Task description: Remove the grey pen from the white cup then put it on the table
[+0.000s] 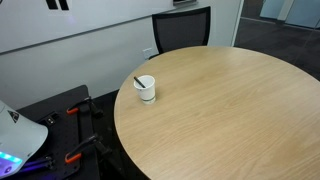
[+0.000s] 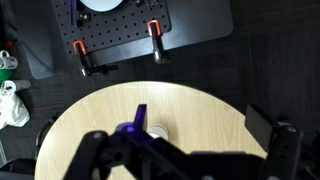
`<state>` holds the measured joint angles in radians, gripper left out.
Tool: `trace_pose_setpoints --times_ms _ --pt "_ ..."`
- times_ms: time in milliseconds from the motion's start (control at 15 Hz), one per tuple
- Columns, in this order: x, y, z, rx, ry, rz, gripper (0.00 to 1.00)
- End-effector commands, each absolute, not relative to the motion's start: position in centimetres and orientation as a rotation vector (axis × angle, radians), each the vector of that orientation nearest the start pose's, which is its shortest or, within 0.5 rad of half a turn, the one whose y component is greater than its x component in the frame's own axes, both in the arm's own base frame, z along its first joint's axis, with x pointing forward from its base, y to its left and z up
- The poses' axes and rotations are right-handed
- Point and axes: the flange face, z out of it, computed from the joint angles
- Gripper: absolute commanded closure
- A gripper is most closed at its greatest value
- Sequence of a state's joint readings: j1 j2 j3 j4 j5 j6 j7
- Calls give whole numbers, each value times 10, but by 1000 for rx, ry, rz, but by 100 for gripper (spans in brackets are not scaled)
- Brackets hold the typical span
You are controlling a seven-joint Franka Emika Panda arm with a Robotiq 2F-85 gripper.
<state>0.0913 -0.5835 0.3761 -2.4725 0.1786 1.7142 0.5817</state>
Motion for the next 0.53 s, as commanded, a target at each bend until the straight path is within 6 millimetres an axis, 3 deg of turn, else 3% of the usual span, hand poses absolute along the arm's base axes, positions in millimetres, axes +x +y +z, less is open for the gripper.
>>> trace_pose_setpoints --times_ms 0,467 --pt "319 178 463 -3218 450 231 0" --pt "353 135 448 -3090 761 195 0"
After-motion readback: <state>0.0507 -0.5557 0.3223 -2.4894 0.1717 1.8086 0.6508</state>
